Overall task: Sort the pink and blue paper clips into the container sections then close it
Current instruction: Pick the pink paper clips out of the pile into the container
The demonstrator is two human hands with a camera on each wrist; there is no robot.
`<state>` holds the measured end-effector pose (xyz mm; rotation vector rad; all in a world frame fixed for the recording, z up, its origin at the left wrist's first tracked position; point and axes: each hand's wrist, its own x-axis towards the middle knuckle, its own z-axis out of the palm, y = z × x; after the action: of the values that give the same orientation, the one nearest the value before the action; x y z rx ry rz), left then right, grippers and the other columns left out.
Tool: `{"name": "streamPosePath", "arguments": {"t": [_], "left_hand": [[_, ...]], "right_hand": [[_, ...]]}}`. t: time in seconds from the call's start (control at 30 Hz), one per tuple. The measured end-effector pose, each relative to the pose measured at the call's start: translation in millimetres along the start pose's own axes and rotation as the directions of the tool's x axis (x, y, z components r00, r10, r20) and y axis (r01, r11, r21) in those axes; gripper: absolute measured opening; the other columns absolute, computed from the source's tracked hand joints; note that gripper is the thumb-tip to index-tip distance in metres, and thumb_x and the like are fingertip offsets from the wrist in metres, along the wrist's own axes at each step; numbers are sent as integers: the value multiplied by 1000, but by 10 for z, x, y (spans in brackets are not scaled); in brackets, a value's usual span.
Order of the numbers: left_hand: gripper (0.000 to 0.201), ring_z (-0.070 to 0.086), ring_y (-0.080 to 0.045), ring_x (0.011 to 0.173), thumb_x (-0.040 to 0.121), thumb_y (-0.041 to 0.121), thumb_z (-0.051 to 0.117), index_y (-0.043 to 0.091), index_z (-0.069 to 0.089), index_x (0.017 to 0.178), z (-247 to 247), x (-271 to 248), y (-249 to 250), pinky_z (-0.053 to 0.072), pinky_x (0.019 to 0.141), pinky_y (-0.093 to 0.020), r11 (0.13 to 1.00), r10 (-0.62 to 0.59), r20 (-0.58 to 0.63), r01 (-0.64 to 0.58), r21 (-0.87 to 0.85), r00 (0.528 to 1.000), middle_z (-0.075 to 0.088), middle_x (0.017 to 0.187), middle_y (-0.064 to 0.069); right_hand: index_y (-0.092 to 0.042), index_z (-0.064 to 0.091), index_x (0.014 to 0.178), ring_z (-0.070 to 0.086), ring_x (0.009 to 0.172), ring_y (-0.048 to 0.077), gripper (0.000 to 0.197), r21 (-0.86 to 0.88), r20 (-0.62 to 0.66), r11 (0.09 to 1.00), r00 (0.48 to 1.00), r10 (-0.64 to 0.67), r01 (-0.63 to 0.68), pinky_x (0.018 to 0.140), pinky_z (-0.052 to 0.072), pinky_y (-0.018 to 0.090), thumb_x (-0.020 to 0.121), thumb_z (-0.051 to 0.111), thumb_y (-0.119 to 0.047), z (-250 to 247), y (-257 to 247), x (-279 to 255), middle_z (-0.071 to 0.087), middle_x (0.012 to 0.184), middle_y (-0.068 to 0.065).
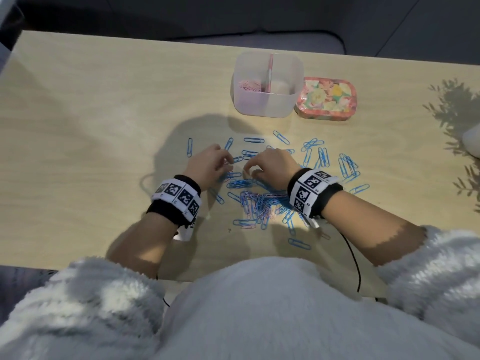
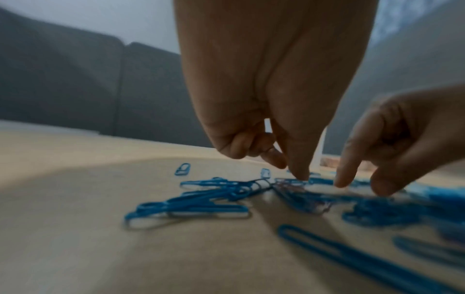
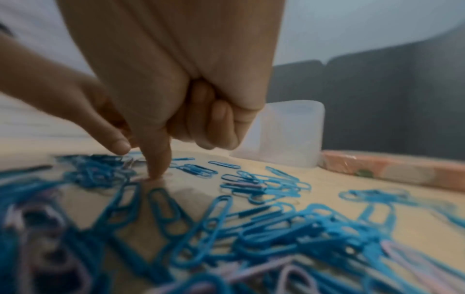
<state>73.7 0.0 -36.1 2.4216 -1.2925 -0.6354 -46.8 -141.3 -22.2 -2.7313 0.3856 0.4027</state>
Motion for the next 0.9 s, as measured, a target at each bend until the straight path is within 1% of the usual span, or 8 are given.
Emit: {"name": "streamPosePath", "arguments": {"t": [0.13,0.27,0.37,0.5,0.67,0.73,0.8,0.9], "left_hand": [[13,56,-28,97,86,21,60,12,64,94,22,40,27,48,78,-38,990,45,80,-55,129,996,54,104,-9],[19,55,-28,95,84,25,64,7,62,90,63,37,23,44,80,-37,997,-4,85,-2,71,996,53,105,-12],[20,55,-27,94,86,26,62,6,60,89,86,10,-4,44,82,-37,999,-16,94,12,48,995,53,106,-12],[14,54,-21,81,91,24,54,10,55,88,68,-11,-40,42,74,-30,985,-61,50,68,-157,997,57,91,-7],[12,52,-3,59,98,17,41,12,52,97,-66,-38,-146,42,52,-7,760,-265,34,231,-607,964,50,73,0],[20,50,3,46,99,19,37,12,54,94,-108,-69,-187,39,47,-12,636,-330,101,300,-711,939,46,68,1],[27,48,1,42,99,26,39,17,54,78,-140,-106,-211,34,51,-19,522,-362,166,346,-780,917,43,64,1],[27,42,-4,46,92,26,54,18,51,67,-145,-169,-210,35,51,-17,684,-298,135,310,-661,945,43,59,1]], "right_hand": [[-20,65,104,59,100,27,20,-61,54,998,999,9,-6,75,38,30,89,54,-27,52,63,-43,64,106,7],[-12,60,85,50,77,19,4,299,22,948,994,110,-111,68,34,25,85,57,-13,145,337,-135,56,78,0],[-14,50,77,51,55,12,15,716,-34,667,944,328,-206,52,40,22,88,51,-4,77,616,-228,53,68,6],[-14,46,74,28,26,6,25,933,92,269,883,460,-237,32,20,10,91,39,3,-53,768,-315,47,47,3],[-7,48,76,30,25,10,23,963,177,114,896,406,-242,34,21,9,84,30,4,-72,552,-146,52,40,3],[-5,50,71,43,31,13,21,944,156,215,911,382,-251,37,28,16,86,35,0,-57,443,-54,58,52,10],[-4,58,72,50,47,17,19,798,26,555,934,355,-233,46,34,21,87,46,-7,-25,414,15,57,62,9],[-10,65,83,49,66,20,8,443,-98,862,942,321,-248,57,36,26,82,60,-17,7,446,15,50,58,-3]]}}
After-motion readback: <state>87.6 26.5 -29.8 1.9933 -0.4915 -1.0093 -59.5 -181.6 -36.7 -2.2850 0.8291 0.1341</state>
